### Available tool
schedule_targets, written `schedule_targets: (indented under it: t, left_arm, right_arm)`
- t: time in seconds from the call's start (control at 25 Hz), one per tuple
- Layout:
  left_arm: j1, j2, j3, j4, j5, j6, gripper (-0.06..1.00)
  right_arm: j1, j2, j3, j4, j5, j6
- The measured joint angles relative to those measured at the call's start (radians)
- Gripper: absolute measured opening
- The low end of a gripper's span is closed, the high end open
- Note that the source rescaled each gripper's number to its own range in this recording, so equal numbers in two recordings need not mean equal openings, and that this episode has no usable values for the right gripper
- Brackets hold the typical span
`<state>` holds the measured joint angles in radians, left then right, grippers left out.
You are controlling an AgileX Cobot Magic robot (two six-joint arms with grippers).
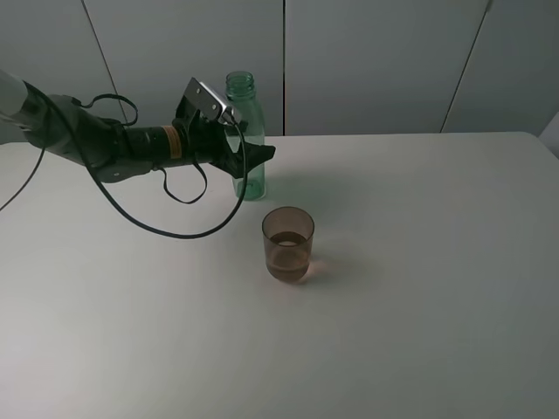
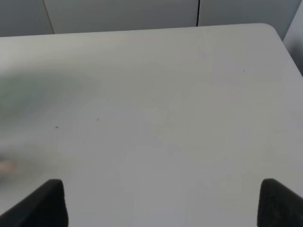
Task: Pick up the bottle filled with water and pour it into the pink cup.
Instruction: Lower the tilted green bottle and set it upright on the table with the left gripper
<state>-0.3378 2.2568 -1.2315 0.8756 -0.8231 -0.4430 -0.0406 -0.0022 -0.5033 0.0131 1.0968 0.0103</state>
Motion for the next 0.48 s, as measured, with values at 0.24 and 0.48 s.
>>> schedule_targets:
  t: [0.24, 0.48]
  left_arm:
    - [-0.004, -0.038, 0.042, -0.01, 0.028, 0.0, 0.97]
    - [-0.006, -0.056, 0.051, -0.019, 0.044, 0.0, 0.99]
  right_arm:
    - [0.0, 0.0, 0.0, 0.0, 0.0, 0.0]
    - [0.0, 0.0, 0.0, 0.0, 0.0, 0.0]
